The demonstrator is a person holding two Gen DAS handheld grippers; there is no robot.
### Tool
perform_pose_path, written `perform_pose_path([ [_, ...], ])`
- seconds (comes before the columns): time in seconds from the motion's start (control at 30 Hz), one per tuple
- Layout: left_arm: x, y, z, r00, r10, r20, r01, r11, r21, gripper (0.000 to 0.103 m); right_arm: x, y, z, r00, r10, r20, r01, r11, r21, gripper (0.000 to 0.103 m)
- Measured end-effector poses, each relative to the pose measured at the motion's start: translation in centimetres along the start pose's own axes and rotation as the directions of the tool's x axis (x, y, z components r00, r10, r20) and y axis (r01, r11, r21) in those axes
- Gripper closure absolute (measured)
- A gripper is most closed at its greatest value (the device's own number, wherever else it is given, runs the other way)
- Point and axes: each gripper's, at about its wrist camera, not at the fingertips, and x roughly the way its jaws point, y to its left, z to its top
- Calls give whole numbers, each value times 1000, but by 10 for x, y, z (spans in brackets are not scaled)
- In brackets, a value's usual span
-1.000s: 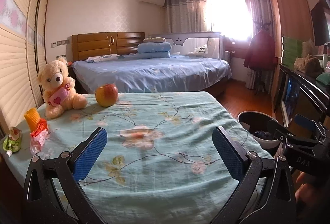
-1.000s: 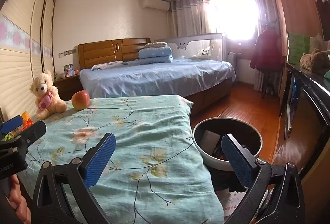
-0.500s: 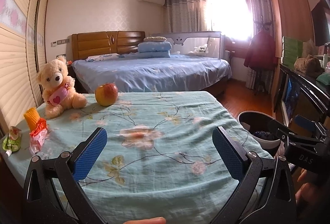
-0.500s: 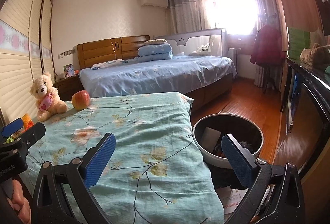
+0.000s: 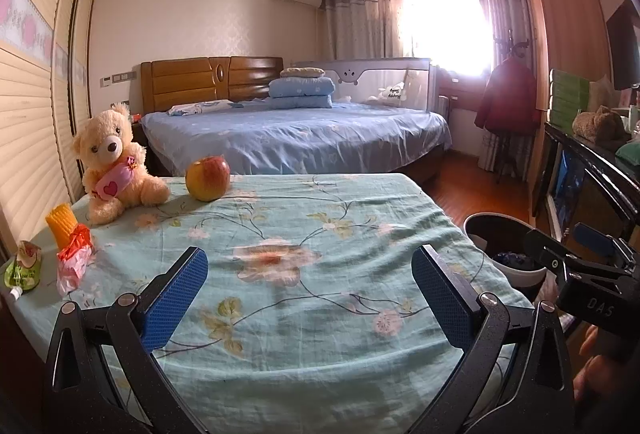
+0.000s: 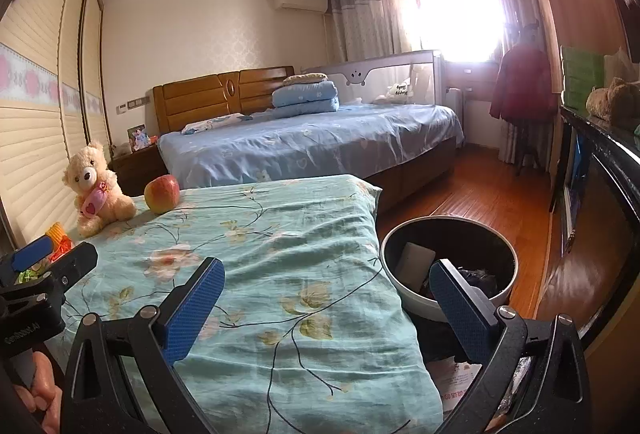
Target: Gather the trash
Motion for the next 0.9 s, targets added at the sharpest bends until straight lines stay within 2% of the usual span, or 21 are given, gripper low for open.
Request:
perform_pose_path([
  [0.9,1,-1,-2,1000,-1,-10,1,1000,2,0,-4,2,1,1000,14,-3,-14,1000,-2,0],
])
